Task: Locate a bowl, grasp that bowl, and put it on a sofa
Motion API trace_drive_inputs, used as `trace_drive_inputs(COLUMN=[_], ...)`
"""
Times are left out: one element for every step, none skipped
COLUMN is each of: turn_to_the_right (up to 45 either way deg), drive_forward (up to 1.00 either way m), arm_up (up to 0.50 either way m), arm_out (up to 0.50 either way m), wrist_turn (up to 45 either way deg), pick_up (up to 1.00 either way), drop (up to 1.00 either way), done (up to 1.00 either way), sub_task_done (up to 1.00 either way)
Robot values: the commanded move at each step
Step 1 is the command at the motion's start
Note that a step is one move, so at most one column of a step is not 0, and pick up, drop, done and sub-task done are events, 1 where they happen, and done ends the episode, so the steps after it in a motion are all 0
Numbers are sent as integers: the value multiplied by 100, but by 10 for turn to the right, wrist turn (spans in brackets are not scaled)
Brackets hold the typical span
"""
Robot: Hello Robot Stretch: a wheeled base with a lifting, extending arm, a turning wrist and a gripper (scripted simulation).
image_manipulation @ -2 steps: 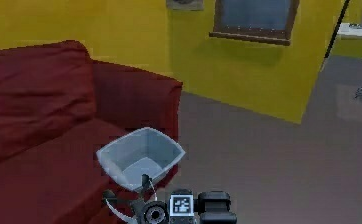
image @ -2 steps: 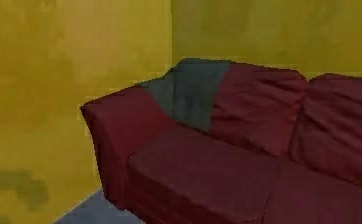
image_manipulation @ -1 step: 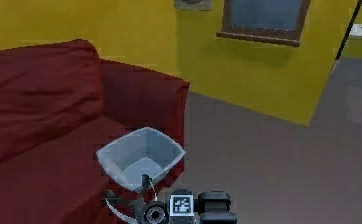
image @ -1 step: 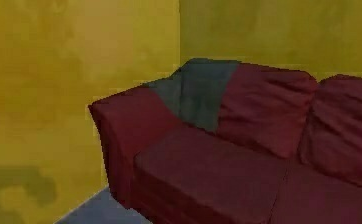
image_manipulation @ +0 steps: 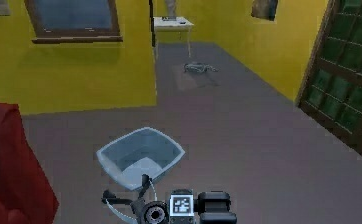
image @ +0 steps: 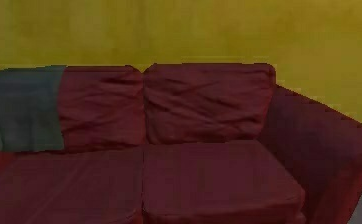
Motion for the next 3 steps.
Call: trace_drive_inputs(turn_to_the_right=[270, -450, -90], drive_forward=[0, 0, 0], arm_up=[0, 0, 0], arm_out=[0, 0, 0], wrist_turn=[0, 0, 0], pick_up=[0, 0, 0], drop=[0, 0, 0], done=[0, 0, 0], sub_task_done=[0, 0, 0])
